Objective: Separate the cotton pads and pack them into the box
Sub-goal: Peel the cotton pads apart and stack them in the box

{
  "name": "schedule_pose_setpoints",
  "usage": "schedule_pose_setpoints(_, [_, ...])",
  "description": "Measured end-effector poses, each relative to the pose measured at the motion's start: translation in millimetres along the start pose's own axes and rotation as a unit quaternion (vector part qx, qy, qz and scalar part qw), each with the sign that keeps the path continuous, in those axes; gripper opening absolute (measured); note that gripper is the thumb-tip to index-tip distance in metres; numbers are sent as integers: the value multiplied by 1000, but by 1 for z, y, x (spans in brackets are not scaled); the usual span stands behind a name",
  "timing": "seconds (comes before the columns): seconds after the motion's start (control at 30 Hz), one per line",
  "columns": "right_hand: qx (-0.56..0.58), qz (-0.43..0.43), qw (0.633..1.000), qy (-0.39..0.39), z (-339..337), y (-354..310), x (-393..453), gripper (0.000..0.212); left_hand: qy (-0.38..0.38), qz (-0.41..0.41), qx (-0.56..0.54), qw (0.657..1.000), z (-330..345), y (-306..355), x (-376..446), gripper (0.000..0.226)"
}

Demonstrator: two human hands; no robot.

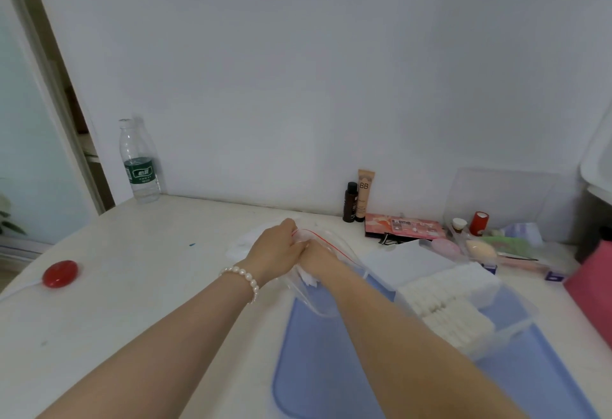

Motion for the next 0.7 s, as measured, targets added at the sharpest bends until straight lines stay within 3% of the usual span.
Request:
schedule_pose_setpoints(0.33, [-13, 29, 998, 56, 13, 7, -13, 18, -20, -10, 41, 999, 7, -5, -8, 30])
schedule_pose_setpoints(0.47, [-42, 34, 998, -11, 13, -3, -13, 17, -5, -15, 40, 999, 8, -8, -9, 31])
schedule_pose_setpoints(0.6, [38, 44, 998, -11, 7, -6, -15, 30, -11, -7, 46, 999, 8, -6, -8, 29])
schedule_pose_setpoints(0.7, [25, 64, 997, 42, 7, 0, -17, 33, -22, -9, 56, 998, 6, -6, -3, 34])
Point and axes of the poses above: each hand's wrist, its own x-axis towards the middle knuckle, its own z-axis out of the palm, y = z × x, the point moved 5 cm from there along x, towards the middle knuckle, and after that the axes turned 14 degrees about x, right-handed, at the moved point
